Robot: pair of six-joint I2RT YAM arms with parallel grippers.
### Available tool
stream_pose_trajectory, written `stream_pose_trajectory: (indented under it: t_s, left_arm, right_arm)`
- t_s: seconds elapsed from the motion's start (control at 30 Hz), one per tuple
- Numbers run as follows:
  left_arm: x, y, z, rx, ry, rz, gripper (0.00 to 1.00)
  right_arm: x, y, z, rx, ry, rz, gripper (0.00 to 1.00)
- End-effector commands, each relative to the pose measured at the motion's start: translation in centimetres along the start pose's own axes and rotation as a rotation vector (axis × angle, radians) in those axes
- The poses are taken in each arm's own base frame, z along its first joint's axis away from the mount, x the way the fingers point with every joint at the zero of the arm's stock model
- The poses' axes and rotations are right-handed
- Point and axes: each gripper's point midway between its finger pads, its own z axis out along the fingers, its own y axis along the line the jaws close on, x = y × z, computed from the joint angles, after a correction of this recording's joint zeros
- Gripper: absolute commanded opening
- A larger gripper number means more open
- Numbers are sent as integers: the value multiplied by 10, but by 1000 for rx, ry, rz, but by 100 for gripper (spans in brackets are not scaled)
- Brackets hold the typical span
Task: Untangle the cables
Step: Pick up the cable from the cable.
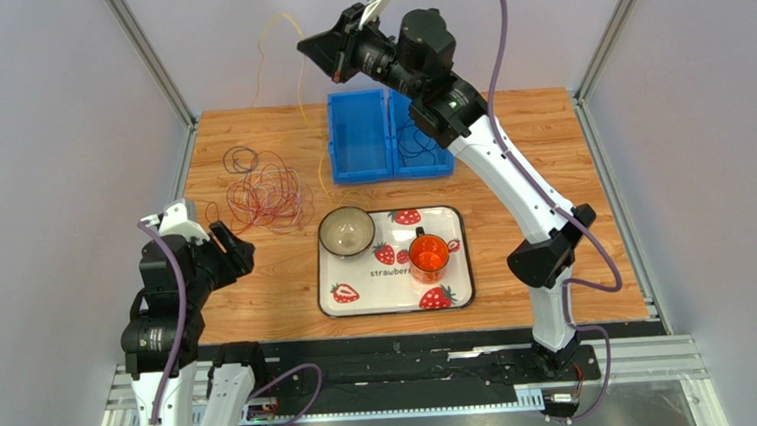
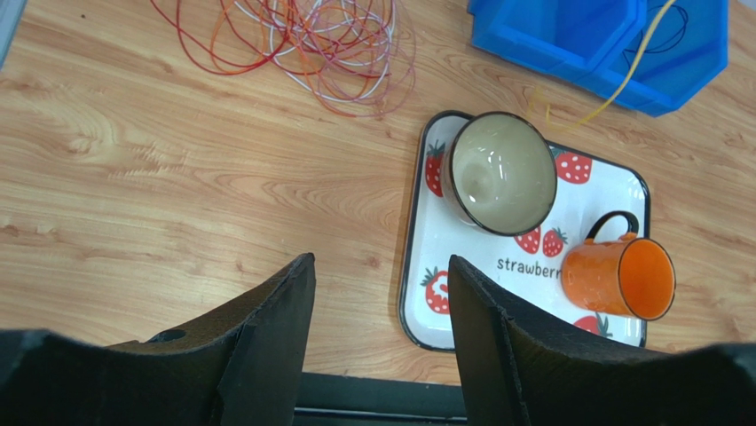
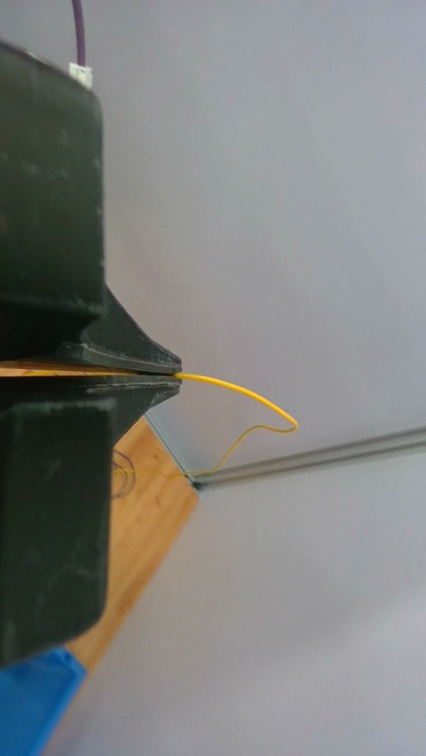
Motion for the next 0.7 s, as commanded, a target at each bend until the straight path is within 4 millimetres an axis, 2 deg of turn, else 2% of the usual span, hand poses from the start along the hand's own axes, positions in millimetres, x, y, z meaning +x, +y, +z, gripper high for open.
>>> stream_pose_trajectory:
  t_s: [0.0, 0.1, 0.2, 0.37, 0.67]
  left_arm:
    - [-8, 2, 1, -11, -48, -2, 64]
    - [-9, 3, 1, -17, -54, -7, 63]
    - [-9, 4, -1, -23, -62, -11, 63]
    - [-10, 5, -3, -27, -75, -13, 62]
    - [-9, 5, -4, -26, -80, -16, 61]
  right_arm:
    - [-80, 7, -20, 62, -257, -205, 0]
    - [-112, 12, -26, 82, -379, -260, 0]
    - [-134, 13, -29, 102, -452, -313, 0]
    - [-141, 6, -28, 133, -491, -390, 0]
    - [-133, -7, -20, 165, -506, -545, 0]
